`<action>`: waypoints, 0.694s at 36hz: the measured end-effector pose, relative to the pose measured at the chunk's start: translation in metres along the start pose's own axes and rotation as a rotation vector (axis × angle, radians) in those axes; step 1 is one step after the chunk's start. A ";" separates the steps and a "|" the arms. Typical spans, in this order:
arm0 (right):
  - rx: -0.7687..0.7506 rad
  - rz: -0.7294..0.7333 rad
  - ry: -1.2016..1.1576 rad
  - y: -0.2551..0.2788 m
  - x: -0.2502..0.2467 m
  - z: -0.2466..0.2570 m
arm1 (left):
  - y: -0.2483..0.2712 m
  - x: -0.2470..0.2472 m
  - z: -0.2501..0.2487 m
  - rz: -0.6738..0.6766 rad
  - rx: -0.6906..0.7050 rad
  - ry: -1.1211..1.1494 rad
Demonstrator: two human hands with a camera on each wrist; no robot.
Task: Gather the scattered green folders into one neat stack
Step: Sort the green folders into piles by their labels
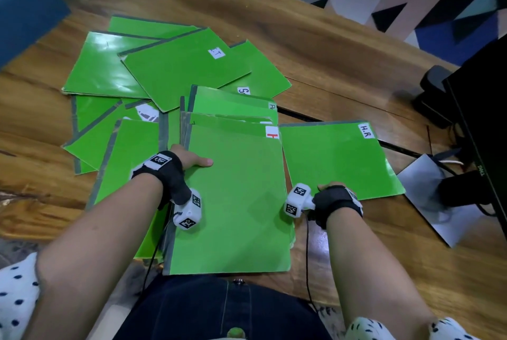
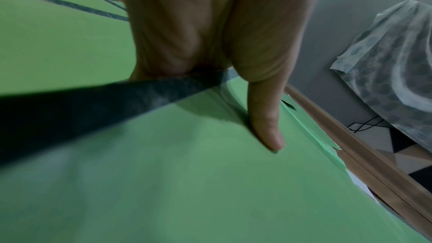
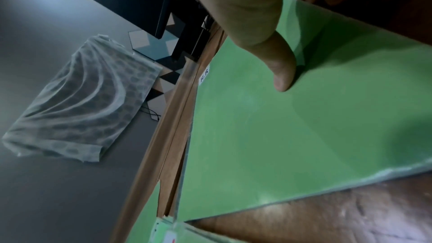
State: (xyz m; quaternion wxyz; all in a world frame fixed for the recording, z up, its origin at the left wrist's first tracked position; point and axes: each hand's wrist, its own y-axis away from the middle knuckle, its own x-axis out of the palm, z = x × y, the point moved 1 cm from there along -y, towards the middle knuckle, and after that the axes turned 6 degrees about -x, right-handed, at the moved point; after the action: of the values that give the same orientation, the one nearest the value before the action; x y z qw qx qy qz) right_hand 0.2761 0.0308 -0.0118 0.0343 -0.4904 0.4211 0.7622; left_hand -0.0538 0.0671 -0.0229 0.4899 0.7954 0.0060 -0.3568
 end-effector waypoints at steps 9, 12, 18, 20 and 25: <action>0.060 -0.431 -0.770 -0.015 -0.056 0.018 | 0.005 -0.001 0.002 0.015 0.008 -0.001; -0.091 -0.714 -0.810 -0.002 -0.094 0.033 | 0.006 -0.001 0.005 0.019 0.021 0.009; -0.463 -0.521 -0.854 0.006 -0.108 0.049 | 0.016 -0.007 0.007 0.082 0.062 0.047; -0.483 -0.330 -0.761 0.005 -0.089 0.046 | 0.017 -0.008 0.010 0.146 0.078 0.104; -0.374 -0.004 -0.475 0.009 -0.019 0.023 | 0.012 -0.008 0.017 0.161 0.122 0.198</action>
State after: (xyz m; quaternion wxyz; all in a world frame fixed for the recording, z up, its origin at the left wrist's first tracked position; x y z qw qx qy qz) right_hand 0.2651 0.0471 0.0121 0.0423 -0.2972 0.2525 0.9199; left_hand -0.0649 0.0503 -0.0141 0.4649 0.8528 -0.0312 -0.2358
